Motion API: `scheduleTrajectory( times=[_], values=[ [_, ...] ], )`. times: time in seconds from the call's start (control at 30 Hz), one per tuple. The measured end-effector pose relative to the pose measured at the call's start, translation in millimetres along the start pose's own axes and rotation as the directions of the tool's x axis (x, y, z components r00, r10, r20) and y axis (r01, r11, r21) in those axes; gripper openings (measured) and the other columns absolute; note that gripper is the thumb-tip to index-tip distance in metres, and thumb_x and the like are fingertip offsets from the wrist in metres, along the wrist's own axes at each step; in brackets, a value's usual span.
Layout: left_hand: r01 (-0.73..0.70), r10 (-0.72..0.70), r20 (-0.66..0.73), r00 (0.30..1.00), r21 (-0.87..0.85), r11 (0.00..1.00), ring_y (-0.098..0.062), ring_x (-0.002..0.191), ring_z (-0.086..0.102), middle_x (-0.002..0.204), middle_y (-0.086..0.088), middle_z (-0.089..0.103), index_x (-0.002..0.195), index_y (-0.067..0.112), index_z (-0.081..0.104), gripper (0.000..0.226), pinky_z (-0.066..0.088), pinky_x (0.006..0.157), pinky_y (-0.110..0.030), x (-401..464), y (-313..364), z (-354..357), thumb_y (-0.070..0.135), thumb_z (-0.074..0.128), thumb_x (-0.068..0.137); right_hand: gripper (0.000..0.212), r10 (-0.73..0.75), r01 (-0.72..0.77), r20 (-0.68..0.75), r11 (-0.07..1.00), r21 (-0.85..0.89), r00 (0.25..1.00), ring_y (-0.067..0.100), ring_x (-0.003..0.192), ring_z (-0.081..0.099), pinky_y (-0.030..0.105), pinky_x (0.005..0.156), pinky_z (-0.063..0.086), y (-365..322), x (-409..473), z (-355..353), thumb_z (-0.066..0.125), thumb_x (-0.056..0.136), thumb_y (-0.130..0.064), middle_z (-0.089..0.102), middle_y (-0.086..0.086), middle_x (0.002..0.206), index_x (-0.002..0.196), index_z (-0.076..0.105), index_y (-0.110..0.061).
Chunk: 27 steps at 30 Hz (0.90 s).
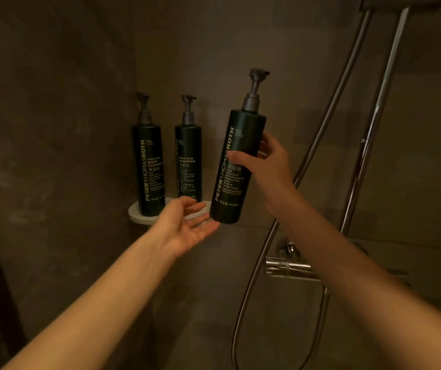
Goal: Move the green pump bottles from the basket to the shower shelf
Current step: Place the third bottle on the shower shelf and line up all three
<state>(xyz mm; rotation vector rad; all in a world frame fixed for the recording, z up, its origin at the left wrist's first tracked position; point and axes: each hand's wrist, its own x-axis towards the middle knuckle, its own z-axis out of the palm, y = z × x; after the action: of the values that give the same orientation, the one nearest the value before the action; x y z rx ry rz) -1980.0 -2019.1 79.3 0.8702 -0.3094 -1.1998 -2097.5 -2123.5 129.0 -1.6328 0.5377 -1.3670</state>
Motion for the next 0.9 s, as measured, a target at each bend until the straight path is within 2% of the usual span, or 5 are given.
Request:
scheduleTrajectory(
  times=[0.2, 0.4, 0.57, 0.73, 0.9],
  values=[
    [-0.272, 0.276, 0.02, 0.961, 0.255, 0.928, -0.024, 0.101, 0.062, 0.115, -0.015, 0.06, 0.12, 0.012, 0.054, 0.03, 0.052, 0.086, -0.034, 39, -8, 11, 0.016, 0.055, 0.09, 0.07, -0.008, 0.007, 0.028, 1.0, 0.016, 1.0, -0.004, 0.089, 0.057, 0.014, 0.068, 0.044, 13, 44, 1, 0.08, 0.069, -0.014, 0.059, -0.013, 0.105, 0.131, 0.049, -0.016],
    [-0.428, 0.531, 0.085, 0.843, 0.704, 0.567, -0.002, 0.089, 0.058, 0.099, 0.009, 0.061, 0.122, 0.021, 0.052, 0.041, 0.048, 0.072, -0.018, 74, -30, 9, 0.01, 0.063, 0.084, 0.067, 0.014, -0.017, 0.115, 1.0, 0.024, 0.993, -0.004, 0.091, 0.056, 0.018, 0.073, 0.046, 44, 66, 4, 0.08, 0.069, -0.012, 0.058, -0.019, 0.101, 0.128, 0.049, -0.02],
    [-0.416, 0.614, 0.152, 0.775, 0.853, 0.315, -0.002, 0.102, 0.052, 0.119, 0.005, 0.059, 0.128, 0.02, 0.052, 0.043, 0.042, 0.088, -0.02, 88, -36, 2, 0.016, 0.061, 0.086, 0.07, 0.03, -0.039, 0.17, 0.998, 0.049, 0.985, 0.001, 0.095, 0.056, 0.018, 0.075, 0.046, 67, 80, 6, 0.079, 0.07, -0.009, 0.057, -0.017, 0.104, 0.132, 0.047, -0.019],
    [-0.424, 0.692, 0.214, 0.69, 0.894, 0.146, 0.001, 0.107, 0.048, 0.125, 0.007, 0.056, 0.132, 0.023, 0.047, 0.047, 0.039, 0.082, -0.01, 97, -42, 3, 0.019, 0.06, 0.087, 0.06, -0.054, 0.055, 0.247, 0.998, 0.001, 0.968, -0.008, 0.096, 0.056, 0.019, 0.081, 0.047, 83, 82, 15, 0.078, 0.073, -0.018, 0.056, -0.025, 0.104, 0.124, 0.048, -0.032],
    [-0.435, 0.713, 0.225, 0.664, 0.892, 0.122, -0.003, 0.113, 0.051, 0.13, 0.005, 0.054, 0.134, 0.028, 0.043, 0.05, 0.05, 0.095, -0.035, 101, -47, 2, 0.022, 0.059, 0.087, 0.074, -0.111, 0.142, 0.254, 0.984, -0.107, 0.961, 0.004, 0.117, 0.054, 0.033, 0.098, 0.048, 105, 74, 14, 0.08, 0.07, -0.018, 0.057, -0.011, 0.126, 0.133, 0.043, -0.029]
  ],
)
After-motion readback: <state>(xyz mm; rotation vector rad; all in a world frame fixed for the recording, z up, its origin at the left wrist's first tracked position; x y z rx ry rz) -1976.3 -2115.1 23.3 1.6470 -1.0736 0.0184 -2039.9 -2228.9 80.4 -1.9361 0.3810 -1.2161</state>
